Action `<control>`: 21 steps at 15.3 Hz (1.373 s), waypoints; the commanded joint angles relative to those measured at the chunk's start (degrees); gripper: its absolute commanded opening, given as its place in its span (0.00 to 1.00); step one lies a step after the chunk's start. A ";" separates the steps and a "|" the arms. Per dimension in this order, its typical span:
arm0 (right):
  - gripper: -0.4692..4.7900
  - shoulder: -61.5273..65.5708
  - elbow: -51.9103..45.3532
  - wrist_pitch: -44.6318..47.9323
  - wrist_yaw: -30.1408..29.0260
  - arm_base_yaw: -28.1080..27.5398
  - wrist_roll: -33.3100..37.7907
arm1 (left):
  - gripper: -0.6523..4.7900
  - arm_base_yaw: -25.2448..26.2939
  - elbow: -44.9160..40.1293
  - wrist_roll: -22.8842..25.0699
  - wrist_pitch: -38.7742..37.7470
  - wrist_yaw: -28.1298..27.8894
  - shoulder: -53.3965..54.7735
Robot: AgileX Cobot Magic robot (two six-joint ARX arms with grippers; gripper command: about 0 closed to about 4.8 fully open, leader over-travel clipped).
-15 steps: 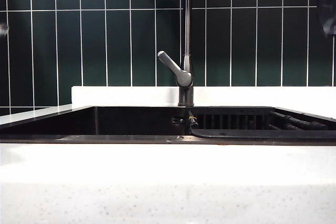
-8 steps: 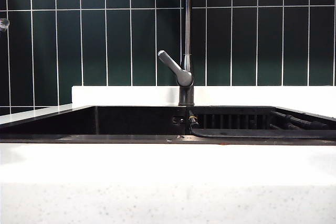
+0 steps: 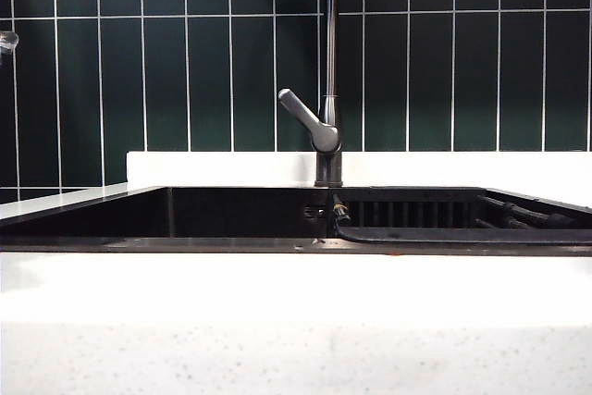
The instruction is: Pick up the mug next to the sink, go to the faucet to get some water, pour the water into the sink, and finally put the mug back to its place.
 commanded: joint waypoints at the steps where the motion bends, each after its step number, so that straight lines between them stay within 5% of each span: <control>1: 0.08 6.54 4.07 5.68 -6.34 -4.68 3.17 | 0.11 0.04 0.15 -0.46 0.48 0.37 0.02; 7: 0.08 33.55 17.59 11.04 -12.13 -5.62 -5.97 | 0.11 0.07 0.15 -0.66 0.26 0.33 0.02; 10: 0.08 49.83 18.29 26.51 -17.55 -9.49 -4.37 | 0.11 0.07 0.15 -0.63 0.26 0.33 0.02; 15: 0.08 62.60 23.50 31.98 -23.63 -16.44 -2.27 | 0.11 0.07 0.15 -0.28 0.31 0.11 0.02; 21: 0.08 75.01 27.28 38.99 -27.28 -16.26 -1.75 | 0.11 0.07 0.15 -0.17 0.33 0.15 0.02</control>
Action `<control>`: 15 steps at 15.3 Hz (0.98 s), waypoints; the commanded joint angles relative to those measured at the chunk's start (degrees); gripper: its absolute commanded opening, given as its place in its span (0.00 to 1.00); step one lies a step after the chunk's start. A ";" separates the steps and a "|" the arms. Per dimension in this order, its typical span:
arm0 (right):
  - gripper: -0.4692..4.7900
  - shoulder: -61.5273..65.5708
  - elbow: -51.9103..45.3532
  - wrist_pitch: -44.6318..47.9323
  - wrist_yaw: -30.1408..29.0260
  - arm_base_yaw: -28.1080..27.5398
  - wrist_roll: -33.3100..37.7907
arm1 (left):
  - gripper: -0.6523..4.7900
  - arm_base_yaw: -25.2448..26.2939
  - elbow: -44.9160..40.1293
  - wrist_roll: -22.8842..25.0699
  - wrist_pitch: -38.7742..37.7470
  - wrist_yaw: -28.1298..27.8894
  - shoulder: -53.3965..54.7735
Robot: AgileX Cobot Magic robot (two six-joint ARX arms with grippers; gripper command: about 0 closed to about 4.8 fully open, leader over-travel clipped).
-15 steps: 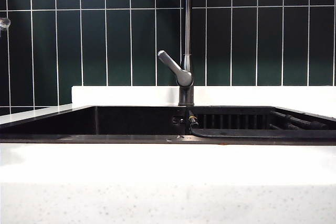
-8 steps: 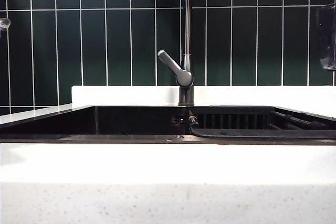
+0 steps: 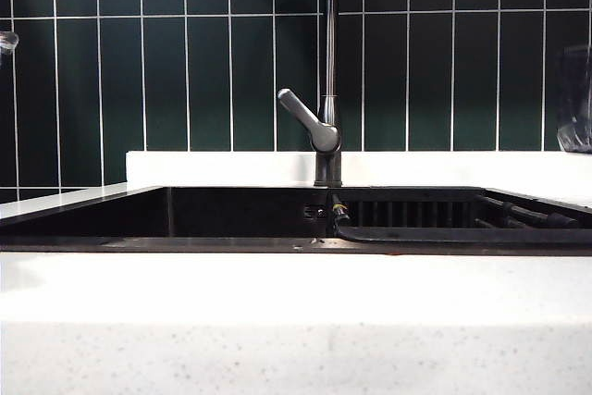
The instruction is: Pick up the mug next to the sink, go to the faucet to get some water, pour the water into the sink, and finally put the mug back to its place.
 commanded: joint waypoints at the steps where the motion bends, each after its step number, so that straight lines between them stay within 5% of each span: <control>1: 0.08 3.58 0.44 5.07 -0.13 -0.13 0.02 | 0.11 0.07 0.17 0.02 0.39 0.22 0.02; 15: 0.08 11.61 0.50 9.79 -1.40 0.02 0.02 | 0.11 0.07 0.15 0.22 0.39 1.03 0.02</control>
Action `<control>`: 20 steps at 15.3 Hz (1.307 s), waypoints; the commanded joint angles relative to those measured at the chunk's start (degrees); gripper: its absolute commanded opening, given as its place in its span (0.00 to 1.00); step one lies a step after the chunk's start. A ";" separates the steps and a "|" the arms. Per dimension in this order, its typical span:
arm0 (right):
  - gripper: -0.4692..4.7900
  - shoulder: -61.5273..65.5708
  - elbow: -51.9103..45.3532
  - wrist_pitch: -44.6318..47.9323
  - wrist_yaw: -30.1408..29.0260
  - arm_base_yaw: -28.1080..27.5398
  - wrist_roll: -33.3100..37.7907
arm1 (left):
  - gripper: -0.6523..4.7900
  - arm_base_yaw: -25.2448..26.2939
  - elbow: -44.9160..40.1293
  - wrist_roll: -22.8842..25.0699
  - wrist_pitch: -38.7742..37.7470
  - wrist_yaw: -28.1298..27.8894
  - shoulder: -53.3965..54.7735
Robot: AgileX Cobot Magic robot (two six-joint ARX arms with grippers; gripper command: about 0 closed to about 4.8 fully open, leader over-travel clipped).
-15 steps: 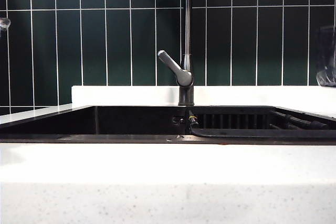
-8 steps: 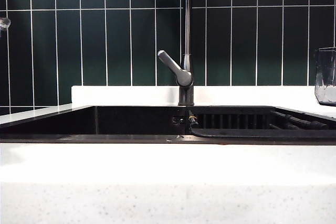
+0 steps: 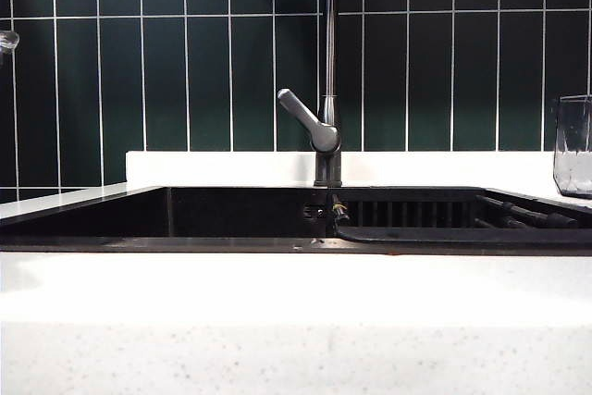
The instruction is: Pick up the mug next to the sink, go to the faucet to get some water, pour the water into the sink, and finally put the mug back to its place.
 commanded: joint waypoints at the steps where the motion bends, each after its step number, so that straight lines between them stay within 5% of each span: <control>1: 0.08 0.20 0.35 0.94 -0.28 0.04 0.09 | 0.11 0.07 0.15 0.04 0.37 0.42 0.02; 10: 0.21 0.22 0.31 -0.33 -0.04 0.02 -1.29 | 0.11 0.07 0.15 0.07 0.35 0.79 0.02; 13: 0.32 0.20 0.22 -0.77 -0.04 -0.09 -1.51 | 0.11 0.07 0.15 0.07 0.33 0.85 0.02; 20: 0.37 -2.34 -2.12 -3.32 1.70 -0.31 -2.29 | 0.11 0.07 0.17 0.15 0.31 1.27 0.02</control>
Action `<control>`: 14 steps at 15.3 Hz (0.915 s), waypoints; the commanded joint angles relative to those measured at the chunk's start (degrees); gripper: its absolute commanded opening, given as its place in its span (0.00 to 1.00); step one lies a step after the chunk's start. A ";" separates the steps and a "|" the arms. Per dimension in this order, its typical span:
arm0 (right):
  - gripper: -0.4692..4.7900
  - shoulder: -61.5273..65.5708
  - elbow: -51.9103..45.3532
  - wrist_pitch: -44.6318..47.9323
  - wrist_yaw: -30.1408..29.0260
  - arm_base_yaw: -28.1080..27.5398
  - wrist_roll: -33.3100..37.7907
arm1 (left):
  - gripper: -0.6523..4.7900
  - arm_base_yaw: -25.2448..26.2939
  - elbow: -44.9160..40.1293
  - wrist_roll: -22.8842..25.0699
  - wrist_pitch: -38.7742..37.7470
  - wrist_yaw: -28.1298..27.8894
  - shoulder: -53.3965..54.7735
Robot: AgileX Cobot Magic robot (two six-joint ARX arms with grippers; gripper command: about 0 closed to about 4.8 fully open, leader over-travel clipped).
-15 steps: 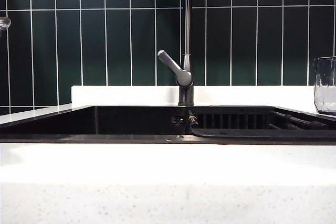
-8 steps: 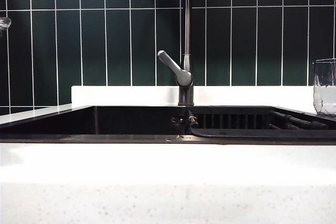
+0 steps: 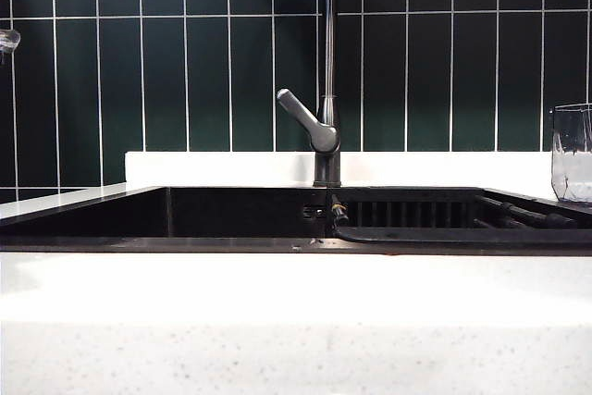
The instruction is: Pick up the mug next to the sink, go to the faucet to get some water, pour the water into the sink, and finally put the mug back to its place.
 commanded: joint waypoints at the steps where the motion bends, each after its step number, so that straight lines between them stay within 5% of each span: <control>1: 0.37 -3.58 -2.56 1.07 2.34 -0.09 -1.07 | 0.11 0.07 0.15 0.26 0.33 0.37 0.02; 9: 0.36 -18.86 -13.86 0.61 3.98 0.20 7.21 | 0.11 0.07 0.15 0.68 0.33 1.49 0.02; 14: 0.08 -36.15 -23.87 0.66 4.46 4.92 11.04 | 0.11 0.07 0.15 0.68 0.37 2.56 0.02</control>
